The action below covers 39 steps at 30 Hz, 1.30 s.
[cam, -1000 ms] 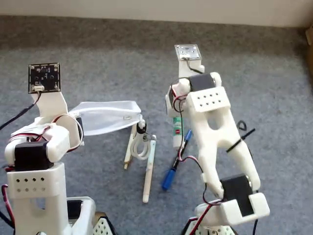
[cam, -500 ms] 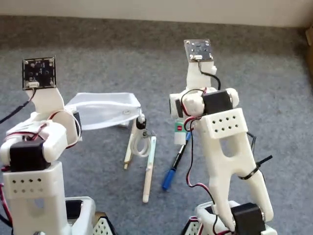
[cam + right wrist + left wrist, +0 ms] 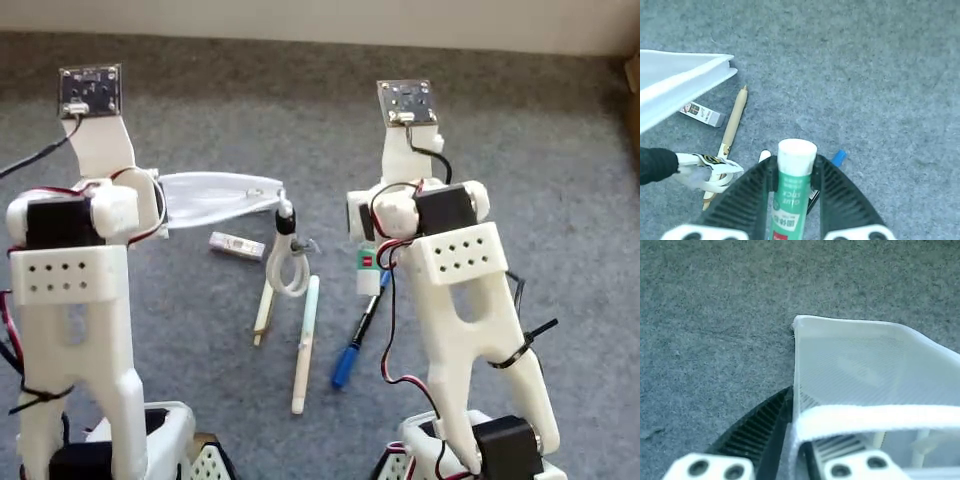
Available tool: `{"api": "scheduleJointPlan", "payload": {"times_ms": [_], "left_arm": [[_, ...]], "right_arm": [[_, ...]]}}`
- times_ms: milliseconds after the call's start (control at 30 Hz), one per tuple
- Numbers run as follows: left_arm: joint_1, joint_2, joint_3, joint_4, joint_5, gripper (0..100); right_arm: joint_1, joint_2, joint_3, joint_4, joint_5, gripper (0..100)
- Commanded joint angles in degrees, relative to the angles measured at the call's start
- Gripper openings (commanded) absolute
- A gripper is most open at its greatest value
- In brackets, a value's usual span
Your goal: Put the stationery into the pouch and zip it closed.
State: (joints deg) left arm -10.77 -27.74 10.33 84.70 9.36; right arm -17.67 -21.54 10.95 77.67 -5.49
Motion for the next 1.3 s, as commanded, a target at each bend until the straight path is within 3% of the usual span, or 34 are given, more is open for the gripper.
{"api": "scheduleJointPlan", "payload": {"times_ms": [0,433,1067,1267], "left_arm": [[0.0,4.3,-8.9,3.2,0.9,1],[3.6,21.6,-28.4,12.9,2.1,1],[3.6,21.8,-28.4,12.9,5.3,1],[3.6,21.8,-28.3,12.9,5.3,1]], "right_arm": [[-0.7,-2.9,-1.2,-1.3,0.4,0.5],[-4.4,-2.9,-1.0,-0.7,0.4,0.5],[-4.9,-20.2,6.2,-11.2,0.4,0.5],[-9.6,-20.2,6.1,-14.8,0.4,0.9]]}}
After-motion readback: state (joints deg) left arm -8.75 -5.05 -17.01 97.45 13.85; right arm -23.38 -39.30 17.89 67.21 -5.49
